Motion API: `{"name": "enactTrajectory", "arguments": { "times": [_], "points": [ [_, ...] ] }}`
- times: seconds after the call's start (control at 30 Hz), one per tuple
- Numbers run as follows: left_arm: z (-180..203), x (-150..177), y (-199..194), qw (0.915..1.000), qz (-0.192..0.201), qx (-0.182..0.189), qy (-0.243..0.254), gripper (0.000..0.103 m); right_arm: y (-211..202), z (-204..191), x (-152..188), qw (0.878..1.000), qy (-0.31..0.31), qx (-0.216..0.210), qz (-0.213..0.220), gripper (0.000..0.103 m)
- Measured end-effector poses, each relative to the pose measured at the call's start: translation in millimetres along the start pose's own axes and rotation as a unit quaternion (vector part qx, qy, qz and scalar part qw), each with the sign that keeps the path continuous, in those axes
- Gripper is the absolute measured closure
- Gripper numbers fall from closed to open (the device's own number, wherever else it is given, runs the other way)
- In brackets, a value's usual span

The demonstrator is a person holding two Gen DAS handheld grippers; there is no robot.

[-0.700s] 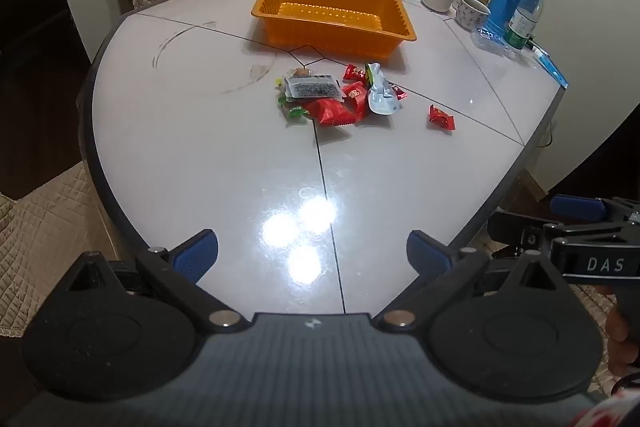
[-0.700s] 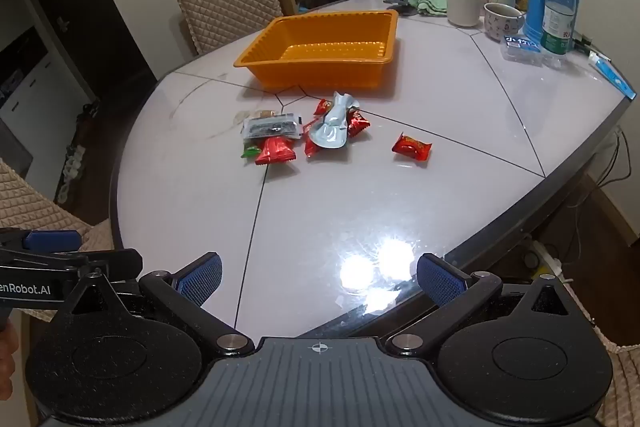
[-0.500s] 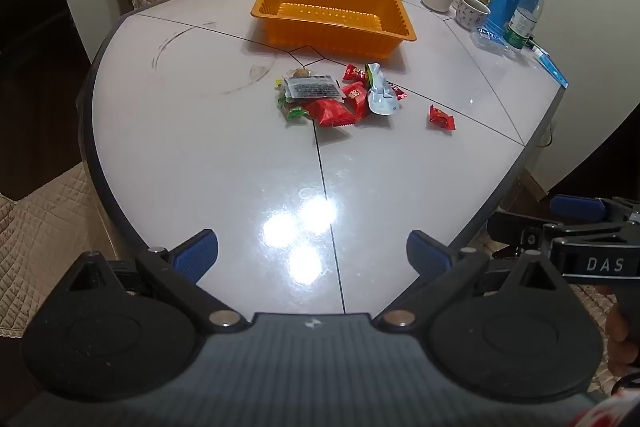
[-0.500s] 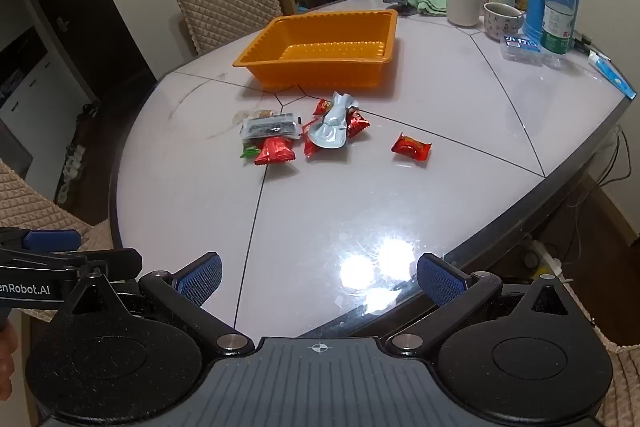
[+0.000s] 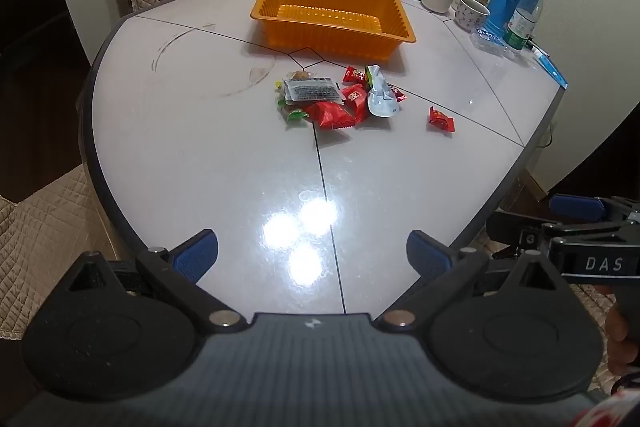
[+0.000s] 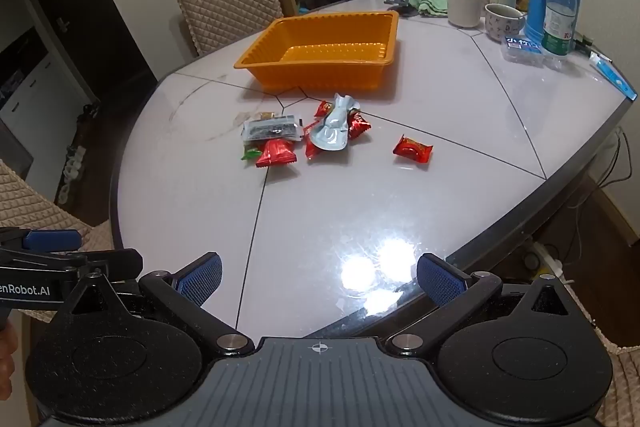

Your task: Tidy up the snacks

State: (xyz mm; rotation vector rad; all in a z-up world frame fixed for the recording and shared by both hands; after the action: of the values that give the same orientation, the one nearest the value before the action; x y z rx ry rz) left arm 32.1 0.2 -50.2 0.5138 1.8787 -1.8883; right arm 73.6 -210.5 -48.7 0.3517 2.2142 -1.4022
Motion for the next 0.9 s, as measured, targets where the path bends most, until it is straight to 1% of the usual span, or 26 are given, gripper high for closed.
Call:
{"name": "enactTrajectory", "arguments": {
  "times": [0.4, 0.6, 0.63, 0.9],
  "points": [
    [4.9, -5.2, -3.5, 1.0000, -0.001, 0.000, -0.001, 0.003, -0.1, -0.4, -0.2, 1.000, -0.001, 0.000, 0.000, 0.000],
    [-1.5, -10.6, -2.2, 1.0000, -0.001, 0.000, -0.004, 0.003, 5.3, -4.6, -1.9, 1.000, -0.003, 0.000, -0.002, 0.000],
    [-7.7, -4.8, -1.1, 1.0000, 0.000, 0.000, -0.004, 0.003, 5.9, -5.2, -2.3, 1.000, -0.003, -0.001, -0.002, 0.000],
    [-8.2, -4.2, -1.5, 1.0000, 0.000, 0.001, -0.004, 0.003, 5.6, -6.2, -1.2, 1.000, -0.003, 0.000, -0.002, 0.000]
  ]
}}
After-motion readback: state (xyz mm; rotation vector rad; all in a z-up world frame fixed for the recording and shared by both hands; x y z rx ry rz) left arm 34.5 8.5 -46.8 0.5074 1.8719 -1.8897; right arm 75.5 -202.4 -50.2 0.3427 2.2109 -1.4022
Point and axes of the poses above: each gripper's, at about its wrist camera, not at the fingertips, and y roughly the way its jaws point, z to its right, x to its underside, the point moved 6 cm from there along y, roughly the way its jaws point, and after that the axes turned 9 degrees about y, right-handed, at the moved point
